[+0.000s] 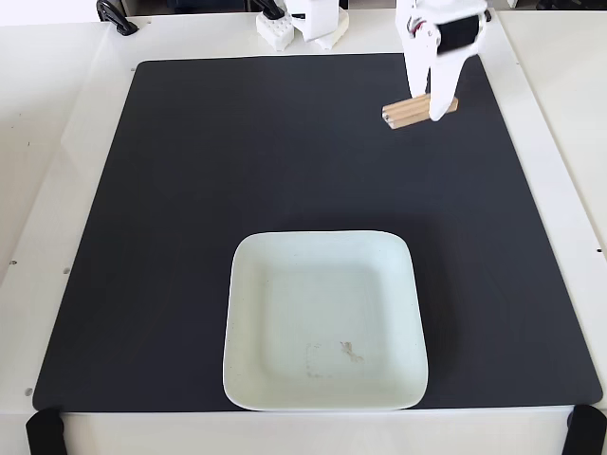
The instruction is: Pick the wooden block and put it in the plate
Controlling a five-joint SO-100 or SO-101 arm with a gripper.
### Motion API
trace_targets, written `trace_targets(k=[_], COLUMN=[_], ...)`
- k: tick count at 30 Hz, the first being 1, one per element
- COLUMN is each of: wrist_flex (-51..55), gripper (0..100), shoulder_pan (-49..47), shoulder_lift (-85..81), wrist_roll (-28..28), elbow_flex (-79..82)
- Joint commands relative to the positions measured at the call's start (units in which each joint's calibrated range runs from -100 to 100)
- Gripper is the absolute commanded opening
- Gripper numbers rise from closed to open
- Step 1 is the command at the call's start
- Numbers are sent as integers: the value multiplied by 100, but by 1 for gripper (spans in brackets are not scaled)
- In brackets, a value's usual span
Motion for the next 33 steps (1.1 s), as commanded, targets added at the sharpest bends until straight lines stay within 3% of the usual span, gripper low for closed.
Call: trace_targets(k=[1,7,13,25,33], wrist_flex=[-66,-83,-348,-3822,-4149], gripper=[1,1,1,1,1], shoulder_pan=[130,970,1967,3064,3243], shoulder_lift=[-1283,-2740,-2808,-978,582], wrist_roll=[634,1862,2973,4083,4302], elbow_flex=[435,912,921,795,-897])
